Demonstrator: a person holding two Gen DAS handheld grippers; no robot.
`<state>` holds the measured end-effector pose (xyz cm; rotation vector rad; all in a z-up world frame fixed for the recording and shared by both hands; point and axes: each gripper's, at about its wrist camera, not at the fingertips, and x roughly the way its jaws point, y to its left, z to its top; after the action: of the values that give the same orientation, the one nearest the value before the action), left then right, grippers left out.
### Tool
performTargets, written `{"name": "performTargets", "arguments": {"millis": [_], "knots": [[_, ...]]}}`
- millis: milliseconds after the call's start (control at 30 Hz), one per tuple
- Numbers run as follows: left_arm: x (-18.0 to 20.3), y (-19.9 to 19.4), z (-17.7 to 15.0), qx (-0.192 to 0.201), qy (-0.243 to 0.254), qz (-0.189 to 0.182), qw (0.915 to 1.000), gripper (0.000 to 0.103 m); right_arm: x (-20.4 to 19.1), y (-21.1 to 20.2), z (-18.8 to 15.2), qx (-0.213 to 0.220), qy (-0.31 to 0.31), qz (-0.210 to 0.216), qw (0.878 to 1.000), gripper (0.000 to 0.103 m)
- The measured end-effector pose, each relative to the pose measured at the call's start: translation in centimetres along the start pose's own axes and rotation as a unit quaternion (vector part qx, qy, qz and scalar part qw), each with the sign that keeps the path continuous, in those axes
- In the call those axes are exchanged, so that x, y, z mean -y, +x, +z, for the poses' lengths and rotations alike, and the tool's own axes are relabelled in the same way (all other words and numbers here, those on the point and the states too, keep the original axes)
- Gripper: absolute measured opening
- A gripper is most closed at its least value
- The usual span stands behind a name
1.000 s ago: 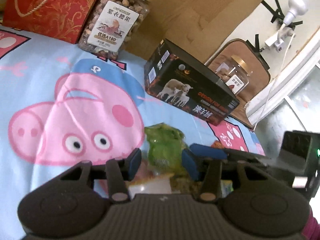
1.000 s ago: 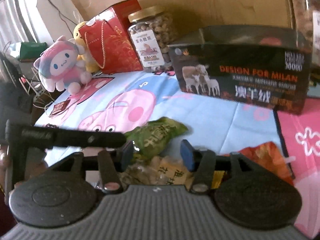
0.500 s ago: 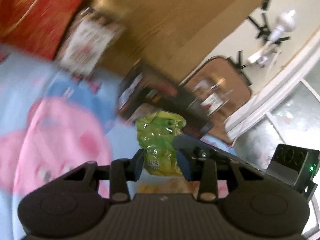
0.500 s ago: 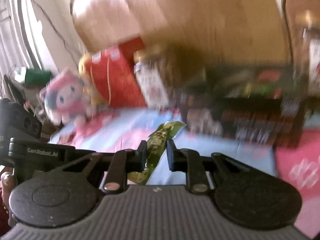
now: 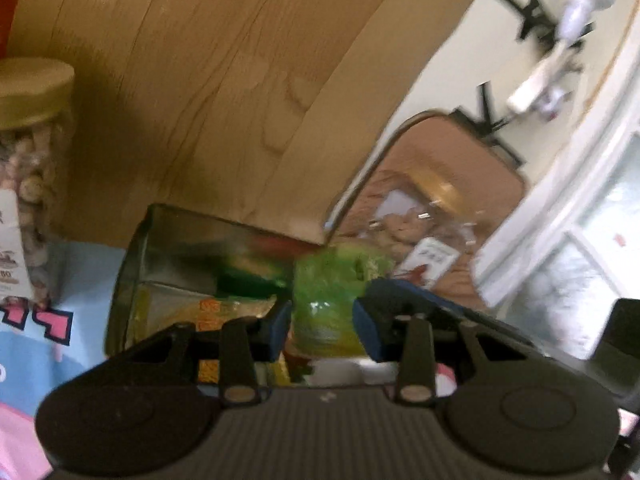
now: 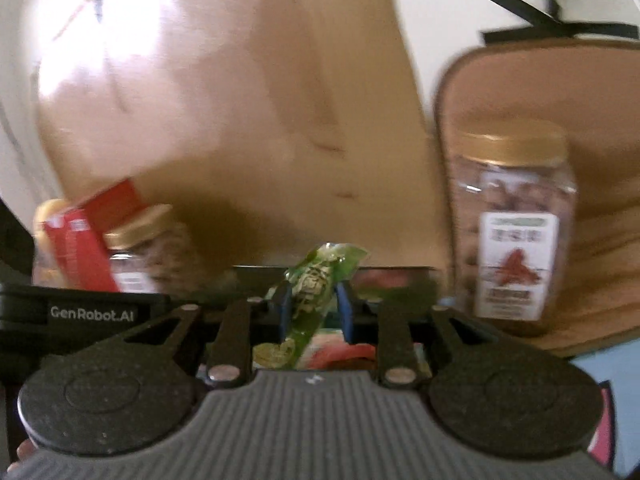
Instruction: Organize snacks
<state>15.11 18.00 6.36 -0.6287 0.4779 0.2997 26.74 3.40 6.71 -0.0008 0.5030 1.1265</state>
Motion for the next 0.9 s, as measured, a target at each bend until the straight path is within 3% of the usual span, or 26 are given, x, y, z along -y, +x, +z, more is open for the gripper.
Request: {"name": "performTargets", "arguments": {"millis": [133, 267, 333, 400, 533, 633, 733, 833, 900], "knots": [[0.7, -0.4, -0.6, 0.003, 0.018, 0.009, 0.9998, 0.039, 1.5, -1.9, -0.6, 0.031, 0.015, -0.041, 0.999, 0.041], [0.6, -5.5, -1.9, 0.018, 0.017, -0.037, 0.9990, 0.039, 3.4, -6.9, -1.6, 0.050, 0.062, 0.008, 0.997, 0.042], [0.4, -8.4, -3.6, 0.018, 0.024, -0.043, 0.9986, 0.039, 4.2, -9.1, -3.2, 0.023, 0.090, 0.049, 0.995, 0.041], [0.1, -10.2, -5.6, 0.007, 0.021, -0.051, 0.9985, 0.039, 4.9, -10.8, -5.6, -0.019, 0.117, 0.064, 0.991, 0.040], [-0.3, -11.2, -9.8, -0.031, 0.015, -0.055, 0.9979, 0.039, 6.6, -12.9, -10.0, -0.065, 0.173, 0.057, 0.981, 0.039], [-0.6, -9.6, -11.5, -0.063, -0.002, -0.041, 0.9972, 0.039, 6.6, -12.8, -11.9, -0.086, 0.202, 0.055, 0.974, 0.037], [-1.4, -8.6, -12.4, -0.076, -0.016, -0.032, 0.9965, 0.038, 6.0, -11.4, -12.7, -0.101, 0.235, 0.083, 0.963, 0.030], [-1.1, -8.5, -12.4, -0.075, -0.015, -0.025, 0.9967, 0.039, 4.6, -9.7, -12.8, -0.109, 0.237, 0.097, 0.961, 0.013], [-0.8, -8.9, -12.3, -0.076, -0.015, -0.023, 0.9967, 0.039, 4.4, -9.4, -12.4, -0.099, 0.250, 0.102, 0.958, 0.010]]}}
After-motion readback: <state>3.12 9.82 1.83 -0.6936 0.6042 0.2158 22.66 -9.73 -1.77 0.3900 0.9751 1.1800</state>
